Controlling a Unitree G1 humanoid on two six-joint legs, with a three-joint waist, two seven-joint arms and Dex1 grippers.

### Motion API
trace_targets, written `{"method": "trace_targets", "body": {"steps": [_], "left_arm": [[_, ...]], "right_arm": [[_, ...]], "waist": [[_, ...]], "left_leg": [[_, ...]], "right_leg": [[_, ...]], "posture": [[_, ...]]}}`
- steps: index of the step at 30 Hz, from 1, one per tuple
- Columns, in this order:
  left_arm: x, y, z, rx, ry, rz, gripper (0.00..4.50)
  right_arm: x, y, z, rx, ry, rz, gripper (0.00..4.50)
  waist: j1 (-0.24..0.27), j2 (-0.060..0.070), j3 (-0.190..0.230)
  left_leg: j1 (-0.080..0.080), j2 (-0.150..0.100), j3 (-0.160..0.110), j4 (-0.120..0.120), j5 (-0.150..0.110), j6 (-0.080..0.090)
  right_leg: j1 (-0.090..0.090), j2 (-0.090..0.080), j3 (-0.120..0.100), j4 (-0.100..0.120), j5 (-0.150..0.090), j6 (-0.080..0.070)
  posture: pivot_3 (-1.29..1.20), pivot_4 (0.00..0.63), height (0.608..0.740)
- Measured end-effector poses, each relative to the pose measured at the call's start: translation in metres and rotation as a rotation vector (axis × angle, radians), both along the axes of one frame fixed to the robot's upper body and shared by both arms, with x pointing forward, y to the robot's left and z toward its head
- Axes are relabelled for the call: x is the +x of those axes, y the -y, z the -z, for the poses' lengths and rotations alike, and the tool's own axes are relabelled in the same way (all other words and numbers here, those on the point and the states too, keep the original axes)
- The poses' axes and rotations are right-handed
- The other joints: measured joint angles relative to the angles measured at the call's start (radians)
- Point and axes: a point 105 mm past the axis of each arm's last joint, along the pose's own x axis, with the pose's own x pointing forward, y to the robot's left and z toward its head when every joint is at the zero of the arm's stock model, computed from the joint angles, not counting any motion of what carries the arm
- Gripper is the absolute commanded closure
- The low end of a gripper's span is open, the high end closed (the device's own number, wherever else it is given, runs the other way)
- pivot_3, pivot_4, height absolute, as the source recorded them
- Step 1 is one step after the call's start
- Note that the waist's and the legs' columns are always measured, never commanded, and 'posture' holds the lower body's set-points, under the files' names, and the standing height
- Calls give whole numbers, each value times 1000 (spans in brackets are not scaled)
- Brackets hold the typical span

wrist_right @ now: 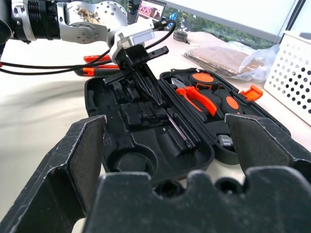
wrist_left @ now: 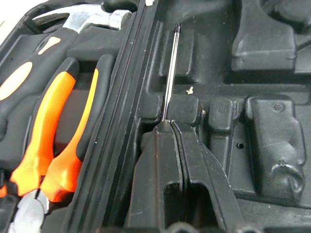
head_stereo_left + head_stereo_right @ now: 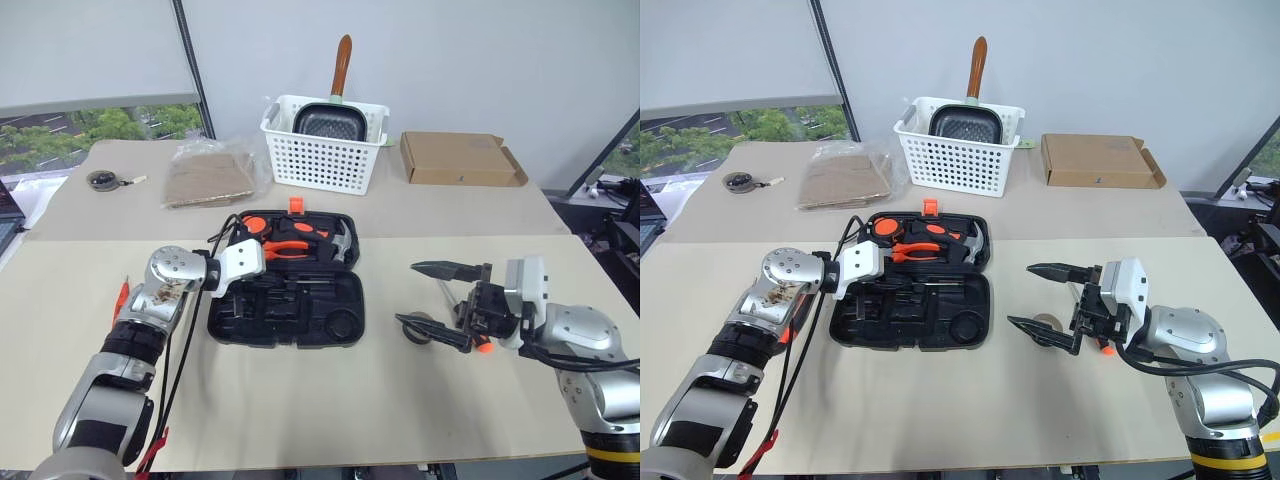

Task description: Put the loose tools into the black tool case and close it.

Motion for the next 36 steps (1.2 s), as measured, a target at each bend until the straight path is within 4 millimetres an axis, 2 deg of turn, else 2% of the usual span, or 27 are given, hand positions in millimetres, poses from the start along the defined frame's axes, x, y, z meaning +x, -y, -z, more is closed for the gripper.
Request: {"method": "trace_targets", "body": {"steps": [6, 10, 13, 15, 18, 19, 22, 23, 27, 31, 34, 35, 36], "left_arm": [[2, 0, 1, -27, -11, -25, 4447], [-8, 11, -3, -192, -84, 7, 4447], [-12, 13, -23, -295, -101, 26, 3672], [-17, 14, -41, -355, -95, 62, 3033], [-41, 15, -71, -445, -144, 172, 1740], [-46, 14, -76, -453, -153, 193, 1510], [-65, 14, -87, -457, -218, 263, 275], [-69, 15, -88, -452, -229, 277, 58], [-83, 9, -88, -371, -250, 310, 58], [-88, 11, -90, -335, -236, 333, 0], [-89, 13, -89, -321, -231, 339, 0], [-90, 13, -89, -317, -226, 335, 0], [-90, 13, -89, -314, -224, 332, 0]], "right_arm": [[3, 5, 1, 1, -3, 44, 0], [15, 27, 3, -33, -18, 182, 0], [25, 47, 9, -69, -49, 299, 0], [30, 58, 17, -93, -85, 371, 0], [38, 84, 42, -201, -165, 553, 0], [38, 89, 47, -220, -185, 584, 0], [35, 96, 67, -269, -295, 635, 0], [33, 98, 72, -277, -327, 645, 0], [27, 106, 89, -336, -474, 708, 0], [26, 106, 90, -350, -501, 723, 1062], [27, 105, 90, -344, -503, 722, 2154], [27, 105, 90, -341, -503, 723, 2811], [27, 105, 90, -339, -502, 724, 2982]], "waist": [[-1, 5, -3], [-1, 4, -2], [-3, 3, -2], [-5, 3, -2], [-12, 3, -2], [-13, 3, -2], [-15, 3, -2], [-14, 3, -2], [-14, 3, -2], [-11, 3, -2], [-11, 3, -2], [-12, 3, -2], [-12, 3, -2]], "left_leg": [[1, 0, 0, 0, -1, -4], [-5, 0, -1, 1, 3, -1], [-12, 0, -1, 1, 4, 1], [-12, -1, 0, 1, 8, -6], [-12, -2, 1, 0, 7, -6], [-12, -2, 1, 0, 7, -6], [-11, -3, 0, 0, 6, -4], [-11, -3, 0, 0, 5, -4], [-11, -2, -2, 0, 2, 2], [-8, -2, -6, 0, 0, -3], [-9, -3, -6, 0, 1, -1], [-9, -3, -6, 0, 2, 2], [-9, -3, -6, 0, 2, 2]], "right_leg": [[-1, -1, 0, 2, 1, 1], [-4, 0, 0, 2, 1, 2], [-9, 1, 0, 0, 1, 2], [-9, 1, 0, 0, 1, 0], [-9, 1, 1, -1, 0, 1], [-8, 0, 1, -1, -1, 2], [-8, 0, 1, -2, -2, 4], [-7, -1, 1, -2, -2, 4], [-7, 0, 1, -1, -2, 4], [-3, 1, 1, -1, -2, 4], [-4, 2, 2, -2, -2, 4], [-4, 2, 2, -2, -2, 4], [-4, 2, 2, -2, -2, 4]], "posture": [[0, 150, 700], [0, 150, 700], [0, 150, 700], [0, 150, 700], [0, 150, 700], [0, 150, 700], [0, 150, 700], [0, 150, 700], [0, 150, 700], [0, 150, 700], [0, 150, 700], [0, 150, 700], [0, 150, 700]]}}
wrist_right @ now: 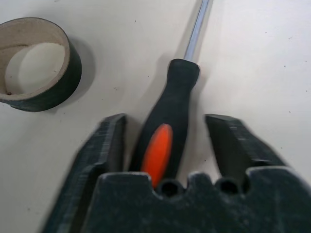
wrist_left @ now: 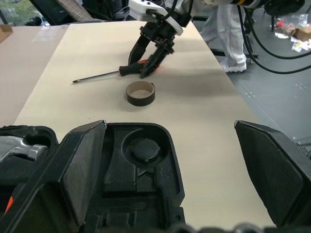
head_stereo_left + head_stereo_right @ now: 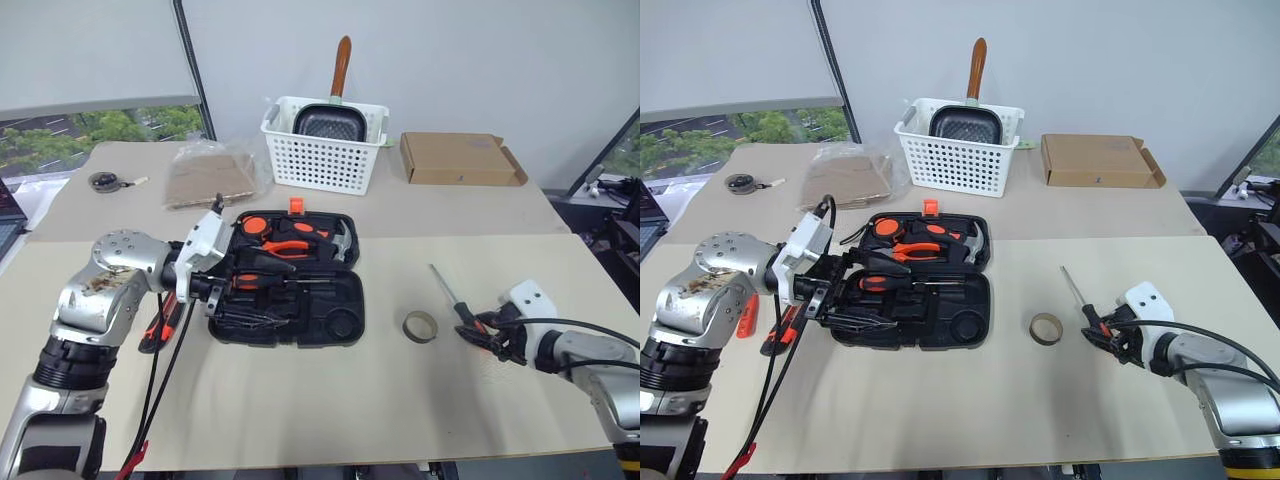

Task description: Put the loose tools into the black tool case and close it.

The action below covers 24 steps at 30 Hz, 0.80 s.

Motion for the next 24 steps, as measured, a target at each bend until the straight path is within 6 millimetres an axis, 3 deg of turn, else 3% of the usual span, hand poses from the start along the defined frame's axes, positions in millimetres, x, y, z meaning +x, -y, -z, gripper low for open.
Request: {"method": "trace_targets", "body": {"steps": [2, 6, 7, 10, 12, 15, 19, 24], "left_arm": [[1, -1, 3, 2, 1, -40, 0], [0, -10, 6, -8, -3, -169, 0], [-2, -16, 7, -18, -11, -228, 0], [-5, -27, 8, -37, -22, -320, 0], [-10, -38, 11, -25, -33, -382, 0], [-20, -56, 20, 27, -53, -466, 0], [-31, -70, 22, 43, -62, -539, 0], [-47, -80, 21, 34, -77, -607, 0]], "right_arm": [[7, 2, -2, 6, 18, 24, 3477], [32, -1, -24, -16, 107, 27, 3529], [46, -15, -41, -15, 171, -38, 3529], [61, -53, -75, -5, 290, -223, 3529], [66, -84, -87, 8, 332, -378, 3529], [64, -134, -86, 38, 333, -667, 3529], [62, -163, -74, -15, 296, -908, 3529], [70, -192, -69, -74, 306, -1059, 3529]], "waist": [[-2, 0, 0], [-14, 0, 1], [-20, 0, 1], [-27, 0, 2], [-27, -1, 2], [-21, -1, 3], [-9, 1, 4], [-7, 1, 4]], "left_leg": [[-1, 0, 1, 0, 0, 0], [-2, 0, 2, -1, 2, -4], [-1, 0, 3, -2, 3, -4], [-1, 3, 1, -3, 3, -6], [-1, 5, -1, -4, 4, -9], [-1, 5, -2, -5, 5, -11], [-3, 4, 0, -3, 6, -12], [-3, 3, 2, -3, 6, -13]], "right_leg": [[0, 0, 0, -1, 0, 0], [-3, 0, 3, 0, 0, 0], [-4, 1, 4, 0, 0, 0], [-4, 6, 3, 0, 0, -1], [-4, 8, 2, 0, -1, -2], [-5, 8, 2, 2, -3, -5], [-7, 7, 1, 2, -3, -5], [-7, 6, 2, 1, -2, -5]], "posture": [[0, 150, 700], [0, 150, 700], [0, 150, 700], [0, 150, 700], [0, 150, 700], [0, 150, 700], [0, 150, 700], [0, 150, 700]]}}
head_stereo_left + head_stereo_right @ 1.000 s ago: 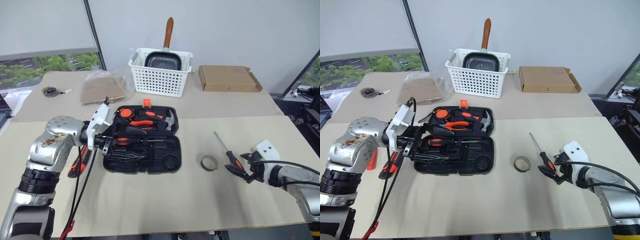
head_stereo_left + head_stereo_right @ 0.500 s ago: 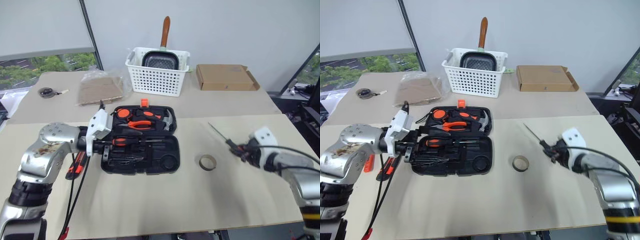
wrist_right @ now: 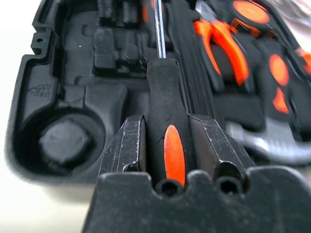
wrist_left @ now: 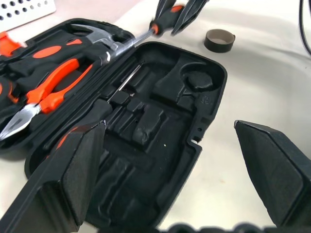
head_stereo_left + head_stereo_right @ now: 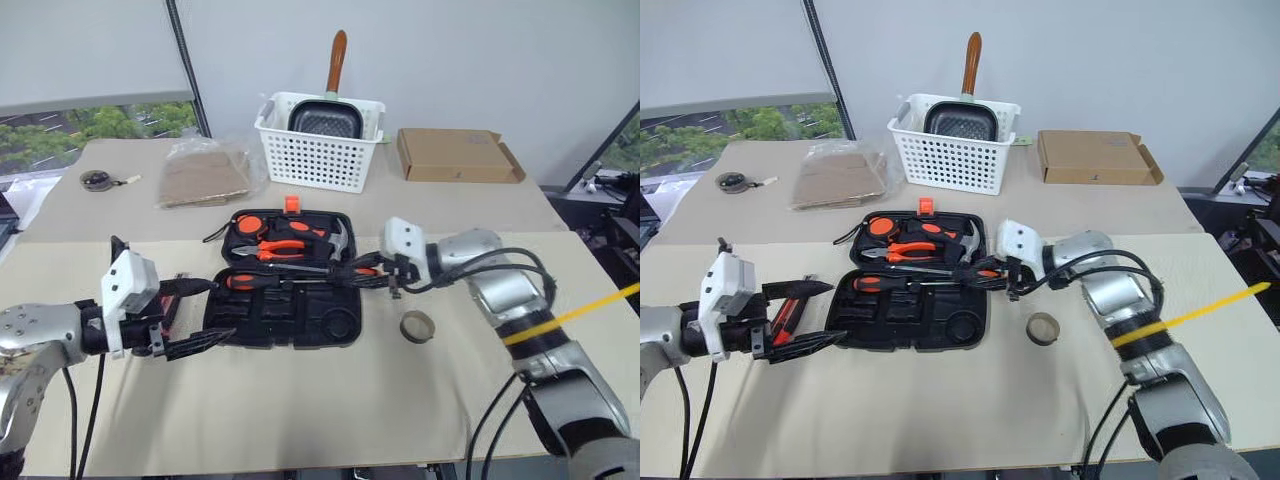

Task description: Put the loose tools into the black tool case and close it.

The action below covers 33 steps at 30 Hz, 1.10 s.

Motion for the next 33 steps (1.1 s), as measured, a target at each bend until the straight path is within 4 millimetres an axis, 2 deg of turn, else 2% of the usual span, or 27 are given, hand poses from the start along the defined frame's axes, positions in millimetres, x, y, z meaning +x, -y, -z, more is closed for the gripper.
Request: {"method": "trace_targets", "body": {"steps": [8, 10, 11, 15, 18, 23, 26, 29, 30, 31, 33], "left_arm": [[-8, -14, -3, 11, 12, -94, 0], [-8, -15, -3, 11, 13, -101, 0], [-8, -15, -3, 10, 14, -104, 0], [-8, -16, -3, 4, 8, -108, 0], [-8, -16, -3, 2, 11, -112, 0], [-7, -16, -4, 2, 19, -115, 0], [-5, -16, -7, 1, 34, -114, 0], [-4, -13, -5, -1, 26, -106, 0], [-4, -14, -4, -2, 25, -107, 0], [-3, -14, -4, -2, 24, -109, 0], [-3, -15, -4, -3, 23, -112, 0]], "right_arm": [[1, -21, 12, -25, -24, -65, 3529], [1, -24, 13, -25, -29, -67, 2528], [2, -25, 13, -26, -31, -67, 2311], [2, -24, 15, -42, -36, -72, 841], [1, -23, 14, -45, -40, -77, 10], [5, -32, 1, 75, -67, -36, 10], [5, -49, -12, 221, -108, -15, 755], [6, -62, -21, 339, -142, 2, 1814], [5, -64, -22, 362, -149, 3, 2219], [4, -66, -21, 371, -155, 2, 2437], [1, -69, -11, 374, -178, -2, 3182]], "waist": [[1, 0, 0], [0, 0, 0], [-1, 0, 0], [-2, 1, 0], [-3, 1, 0], [-8, 1, 0], [-13, 1, 0], [-18, 1, 0], [-18, 1, 0], [-18, 1, 0], [-17, 1, 0]], "left_leg": [[0, 0, 0, 0, 0, -4], [0, 0, 0, 0, 0, -5], [1, 0, 0, 0, 0, -6], [0, 1, -1, -1, 1, -8], [0, 1, -1, -1, 1, -8], [0, 1, -1, -1, 1, -8], [0, 1, -1, -1, 1, -9], [0, 1, -1, -1, 1, -10], [0, 1, -1, -1, 1, -10], [0, 1, -1, -1, 1, -10], [0, 1, -1, -1, 1, -10]], "right_leg": [[-1, 1, 0, 1, 0, -1], [-1, 1, 0, 2, 0, -1], [-1, 1, 0, 2, 0, -1], [-2, 1, 0, 3, 0, -1], [-3, 2, 0, 3, 0, -2], [-3, 2, 0, 4, 0, -2], [-3, 2, 0, 4, 0, -2], [-4, 2, 0, 4, 0, -2], [-4, 2, 0, 4, 0, -2], [-3, 2, 0, 4, 0, -2], [-3, 2, 0, 4, 0, -2]], "posture": [[0, 150, 700], [0, 150, 700], [0, 150, 700], [0, 150, 700], [0, 150, 700], [0, 150, 700], [0, 150, 700], [0, 150, 700], [0, 150, 700], [0, 150, 700], [0, 150, 700]]}}
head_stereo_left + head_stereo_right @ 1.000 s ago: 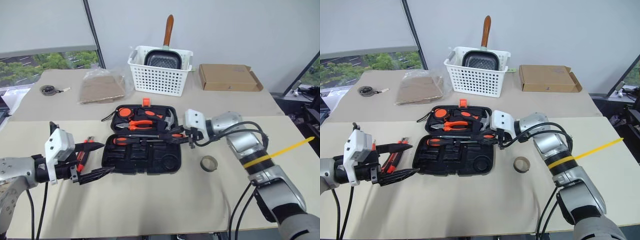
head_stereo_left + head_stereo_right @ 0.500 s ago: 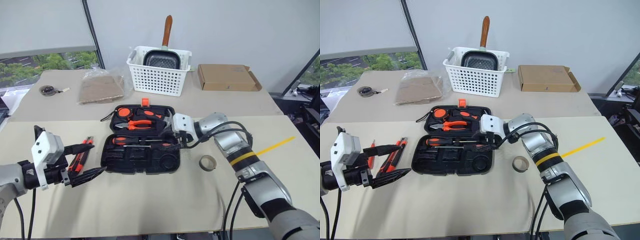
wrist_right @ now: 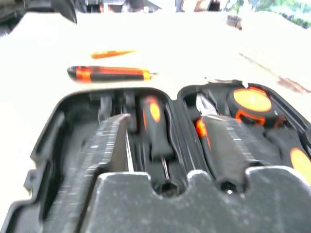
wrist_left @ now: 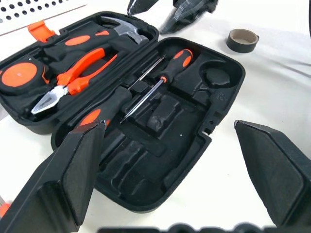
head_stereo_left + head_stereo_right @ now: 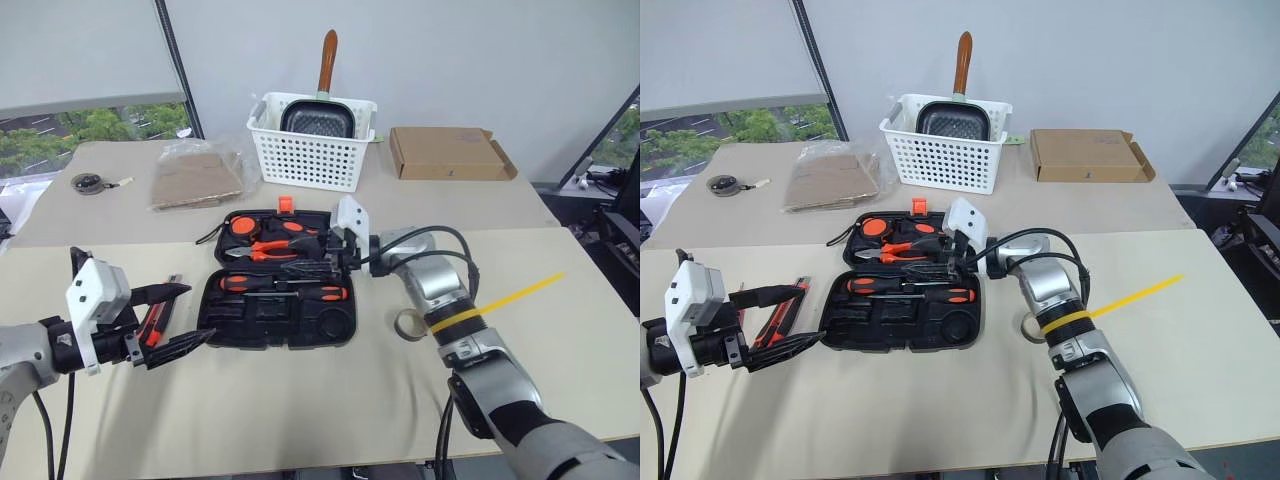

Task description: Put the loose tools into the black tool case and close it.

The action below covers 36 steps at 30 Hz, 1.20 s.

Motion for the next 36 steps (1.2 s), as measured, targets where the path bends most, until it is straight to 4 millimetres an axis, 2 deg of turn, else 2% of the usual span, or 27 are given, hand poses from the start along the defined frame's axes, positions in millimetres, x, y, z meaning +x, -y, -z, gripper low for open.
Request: {"method": "trace_targets", "body": {"steps": [3, 4, 6, 12, 18, 22, 25, 28, 32, 36], "left_arm": [[0, -1, 0, 0, -1, -3, 0], [0, -1, 0, 1, -1, -3, 0], [0, -1, 1, 2, -3, -5, 0], [0, -2, 3, 5, -9, -10, 0], [0, -2, 3, 5, -9, -12, 0], [0, -2, 2, 7, -4, -11, 0], [0, -2, 2, 12, 1, -13, 0], [0, -2, 3, 11, 4, -19, 0], [2, -4, 5, -12, 13, -54, 0], [12, -19, 11, -27, 46, -213, 0]], "right_arm": [[-4, 0, 25, -79, -17, -15, 4325], [-4, 1, 36, -137, 0, -14, 4451], [-2, 6, 50, -214, 23, 3, 4451], [16, 8, 55, -279, 97, 118, 4451], [16, 6, 56, -285, 104, 123, 4451], [14, 4, 50, -211, 51, 113, 4451], [7, 0, 34, -113, 23, 55, 4451], [1, -2, 24, -92, 28, 12, 4451], [7, 9, 51, -259, 43, 70, 4451], [7, 7, 49, -254, 60, 74, 4451]], "waist": [[-2, 0, 0], [-2, 0, 0], [-2, 0, 0], [-1, 0, 0], [-1, -2, -2], [-2, -2, -2], [-3, -2, -2], [-3, -2, -2], [-2, -2, -2], [-2, -2, -2]], "left_leg": [[0, 0, 1, 0, 0, 0], [0, 0, 1, 0, 0, 0], [0, 0, 1, 0, 0, 0], [2, 0, 0, 0, -1, -8], [3, 1, -1, 0, 0, -8], [0, 1, -1, 0, 0, -9], [-2, 1, -1, -1, 3, -5], [-1, 1, 0, -3, 4, -2], [-2, 0, 0, -2, 2, -4], [-1, 0, 0, -2, 2, -5]], "right_leg": [[0, 0, 1, 0, 0, 0], [0, 0, 1, 0, 0, 0], [-1, 0, 1, 0, 0, 0], [0, 0, 0, 2, 0, 0], [1, 0, 0, 2, 0, 0], [-2, 1, 0, 2, 0, 0], [-4, 2, 0, 2, 1, -1], [-4, 2, 1, 1, 1, -1], [-5, 0, 1, 1, 0, -1], [-4, 0, 1, 1, 1, -1]], "posture": [[0, 150, 700], [0, 150, 700], [0, 150, 700], [0, 150, 700], [0, 150, 700], [0, 150, 700], [0, 150, 700], [0, 150, 700], [0, 150, 700], [0, 150, 700]]}}
